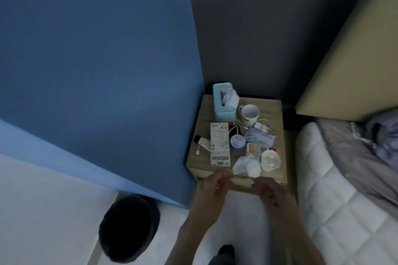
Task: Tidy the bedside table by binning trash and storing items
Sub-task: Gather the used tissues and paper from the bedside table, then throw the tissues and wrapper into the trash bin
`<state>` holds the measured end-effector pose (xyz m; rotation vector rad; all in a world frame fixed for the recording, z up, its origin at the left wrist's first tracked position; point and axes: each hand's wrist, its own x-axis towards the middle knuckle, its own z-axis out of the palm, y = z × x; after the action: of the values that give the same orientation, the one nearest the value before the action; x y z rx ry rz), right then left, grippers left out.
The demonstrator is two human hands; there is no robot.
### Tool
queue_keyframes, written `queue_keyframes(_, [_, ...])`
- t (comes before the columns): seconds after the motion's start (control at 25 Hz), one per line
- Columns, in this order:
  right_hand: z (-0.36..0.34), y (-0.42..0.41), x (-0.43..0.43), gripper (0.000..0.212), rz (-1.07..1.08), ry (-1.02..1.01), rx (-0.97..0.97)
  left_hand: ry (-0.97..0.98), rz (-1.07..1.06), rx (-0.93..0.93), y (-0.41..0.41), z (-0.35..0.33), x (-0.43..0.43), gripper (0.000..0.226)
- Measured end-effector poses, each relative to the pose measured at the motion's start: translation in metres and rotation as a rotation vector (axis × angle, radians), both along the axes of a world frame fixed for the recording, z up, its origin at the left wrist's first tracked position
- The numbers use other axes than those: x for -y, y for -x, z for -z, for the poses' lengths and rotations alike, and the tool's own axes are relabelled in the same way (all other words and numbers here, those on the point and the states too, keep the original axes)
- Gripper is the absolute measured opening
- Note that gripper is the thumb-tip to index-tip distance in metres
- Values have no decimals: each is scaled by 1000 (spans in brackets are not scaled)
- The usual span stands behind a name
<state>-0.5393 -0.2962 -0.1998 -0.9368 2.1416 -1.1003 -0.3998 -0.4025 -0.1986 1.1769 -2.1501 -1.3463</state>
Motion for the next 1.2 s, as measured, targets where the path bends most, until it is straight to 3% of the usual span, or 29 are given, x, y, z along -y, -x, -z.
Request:
queue_keyframes(0.24, [-70, -10, 70, 32, -372, 86, 55, 3, -183, -96, -7, -71, 9, 16])
queue_keyframes(0.36, [-84, -27, 105, 19, -608, 98, 177, 31, -469, -97, -21, -89, 5, 15])
queue_keyframes(0.6, [-63, -99, 143, 22, -1321, -57, 289, -7, -1148, -73, -75, -64, -34, 16])
queue_keyframes(0.72, [18, -150, 149, 22, -1397, -275, 352, -157, -1424, -151, -113, 8, -49, 17])
queue_keyframes(0.88, [187, -227, 159, 17, -1092, -708, 622, -451, -1752, -500, -174, 155, -55, 14])
queue_keyframes(1.12, [395, -300, 184, 21, -906, -793, 690, -476, -1674, -400, -233, 347, -38, 35])
queue_keyframes(1.2, [428, -314, 193, 38, -1008, -735, 474, -448, -1588, -270, -242, 381, -25, 42])
